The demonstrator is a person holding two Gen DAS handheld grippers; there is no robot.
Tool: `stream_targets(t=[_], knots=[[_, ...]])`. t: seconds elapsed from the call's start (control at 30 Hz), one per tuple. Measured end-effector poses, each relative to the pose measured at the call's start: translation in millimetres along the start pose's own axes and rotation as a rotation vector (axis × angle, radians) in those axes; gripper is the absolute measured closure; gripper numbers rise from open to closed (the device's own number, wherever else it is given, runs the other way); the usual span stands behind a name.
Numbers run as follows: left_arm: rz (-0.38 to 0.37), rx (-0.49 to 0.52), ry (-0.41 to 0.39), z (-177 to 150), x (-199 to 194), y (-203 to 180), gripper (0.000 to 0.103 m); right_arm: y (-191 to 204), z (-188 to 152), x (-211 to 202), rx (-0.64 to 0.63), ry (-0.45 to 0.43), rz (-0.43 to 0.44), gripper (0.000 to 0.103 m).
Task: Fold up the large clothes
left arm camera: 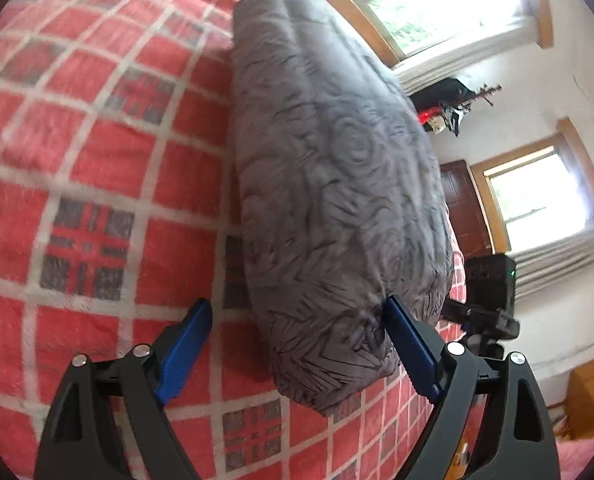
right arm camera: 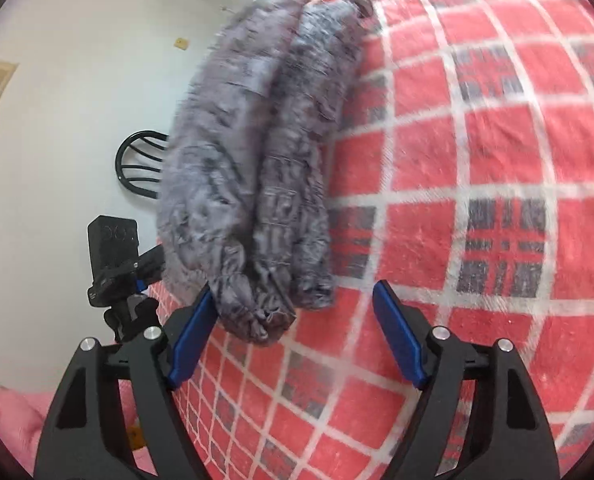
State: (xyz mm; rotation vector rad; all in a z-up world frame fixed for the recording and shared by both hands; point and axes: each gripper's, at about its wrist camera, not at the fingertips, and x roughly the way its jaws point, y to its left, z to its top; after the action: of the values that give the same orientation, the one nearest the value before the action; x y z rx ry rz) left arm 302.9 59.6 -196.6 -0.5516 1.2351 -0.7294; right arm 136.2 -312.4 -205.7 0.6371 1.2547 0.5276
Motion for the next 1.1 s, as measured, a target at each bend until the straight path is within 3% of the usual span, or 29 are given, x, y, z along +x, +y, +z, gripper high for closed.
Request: stream_targets(t=[0.1, 0.17, 0.3, 0.37, 0.4, 0.57, 0.77, 1.1], knots=[[0.058, 0.001, -0.011, -3, -10, -10, 0.018, 5, 6, 5, 0.024, -0.02, 0.004, 0.03], [0.127, 0.045, -0.023, -11, -20, -30, 0.018, 25, 6, -5, -0.009, -0.045, -0.047, 0.03], [0.254, 0.096, -0.055, -35, -47, -65, 0.018, 67, -18, -31, -0.083, -0.089, -0.287, 0.024], [0.332, 0.109, -0.062, -48, -55, -81, 0.017, 84, -32, -37, -0.117, -0.099, -0.389, 0.012], [0.374, 0.118, -0.068, -55, -59, -90, 0.017, 94, -41, -40, -0.136, -0.102, -0.447, 0.011], [0.545, 0.164, -0.092, -83, -77, -118, 0.015, 116, -65, -30, -0.143, -0.081, -0.617, 0.008], [0.617, 0.193, -0.151, -101, -93, -146, 0.012, 146, -93, -41, -0.145, -0.116, -0.634, 0.008], [0.631, 0.222, -0.195, -121, -124, -180, 0.011, 181, -110, -66, -0.151, -0.177, -0.649, 0.008]])
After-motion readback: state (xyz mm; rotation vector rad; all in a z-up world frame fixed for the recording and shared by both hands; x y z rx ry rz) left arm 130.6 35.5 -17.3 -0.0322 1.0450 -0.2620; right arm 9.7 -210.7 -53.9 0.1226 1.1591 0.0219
